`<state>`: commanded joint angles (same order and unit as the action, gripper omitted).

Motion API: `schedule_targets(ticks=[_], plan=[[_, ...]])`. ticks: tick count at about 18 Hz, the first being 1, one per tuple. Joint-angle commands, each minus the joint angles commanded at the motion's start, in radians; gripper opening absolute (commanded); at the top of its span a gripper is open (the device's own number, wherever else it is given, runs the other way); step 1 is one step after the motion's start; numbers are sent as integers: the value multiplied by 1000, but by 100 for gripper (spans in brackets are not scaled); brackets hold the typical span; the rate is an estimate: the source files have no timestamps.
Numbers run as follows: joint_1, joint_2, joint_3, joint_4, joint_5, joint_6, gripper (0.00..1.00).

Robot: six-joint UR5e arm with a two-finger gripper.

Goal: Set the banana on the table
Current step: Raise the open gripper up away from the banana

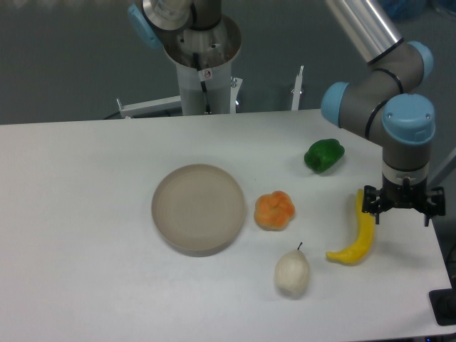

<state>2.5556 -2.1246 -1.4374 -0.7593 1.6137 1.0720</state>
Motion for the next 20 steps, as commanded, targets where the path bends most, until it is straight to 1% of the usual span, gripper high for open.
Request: schedule_targets(ticks=[3,5,7,10,13,15,16,18,20], plan=[[3,0,18,-2,2,110,100],[0,-2,18,-2,11,155,100],[-6,9,18,-2,14,192,100],[-49,32,21,-2,14,209,100],[-61,60,26,-5,14,210,100],[-74,64,28,-8,17,235,100],[-77,64,25,-9,41,262,100],[-95,66,31,-11,135,336,100],[-113,63,55,-20,163,373,100]])
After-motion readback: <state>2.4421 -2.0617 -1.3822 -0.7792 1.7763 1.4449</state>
